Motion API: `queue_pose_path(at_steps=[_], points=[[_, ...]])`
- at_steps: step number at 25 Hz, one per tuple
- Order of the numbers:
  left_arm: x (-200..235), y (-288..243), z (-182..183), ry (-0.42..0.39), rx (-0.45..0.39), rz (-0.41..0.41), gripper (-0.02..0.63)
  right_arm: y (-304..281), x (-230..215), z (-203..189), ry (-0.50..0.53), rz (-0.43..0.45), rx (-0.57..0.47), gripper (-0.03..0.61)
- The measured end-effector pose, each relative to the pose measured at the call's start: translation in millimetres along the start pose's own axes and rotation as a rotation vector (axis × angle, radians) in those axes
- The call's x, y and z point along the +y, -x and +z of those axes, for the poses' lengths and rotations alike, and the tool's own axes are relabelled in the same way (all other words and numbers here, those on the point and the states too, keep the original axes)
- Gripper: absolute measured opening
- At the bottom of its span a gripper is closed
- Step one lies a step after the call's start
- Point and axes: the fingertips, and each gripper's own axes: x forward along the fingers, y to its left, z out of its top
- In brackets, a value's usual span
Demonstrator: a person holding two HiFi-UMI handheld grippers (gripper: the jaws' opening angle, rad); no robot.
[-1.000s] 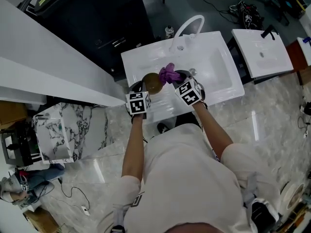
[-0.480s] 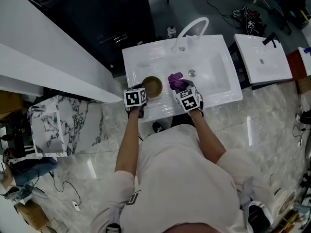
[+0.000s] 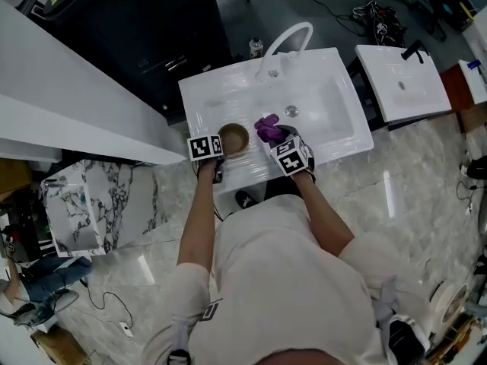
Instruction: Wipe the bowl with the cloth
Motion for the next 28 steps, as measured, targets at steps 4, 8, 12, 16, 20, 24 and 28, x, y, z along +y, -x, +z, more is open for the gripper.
queue_pose_path(at_steps=[4,8,12,16,20,24,28], points=[[3.1,6.1,7.5,-0.024,-0.044,0.013,0.066,-4.2,1.8,-1.1,-0.021,0.01,0.004,0.092],[5.7,34.9,27.8,-0.139,-0.225,0.104,0.063,-8.5,2.9,5.6,-0.083,0.021,-0.02,0.092],[3.6,68.8,31.5,-0.191,-0.375,0.157,0.022,-11.7,-6.7,8.0,-0.132,0.011,-0.046,0.092],[7.0,82.6,27.5,-0.154,-0.425,0.166,0.008,-14.9,-9.7,14.8,-0.144,0.017,-0.065,0.091],[6.3,80.9,24.9,-0.158,-0.418,0.161,0.008,-15.5,-8.6,15.6,-0.153,0.022,-0.068,0.089],[3.2,76.3,23.7,-0.165,-0.41,0.144,0.008,-13.8,-10.3,15.2,-0.16,0.019,-0.072,0.089],[-0.8,68.2,18.0,-0.149,-0.394,0.112,0.008,-11.8,-12.5,10.6,-0.167,0.02,-0.062,0.089]])
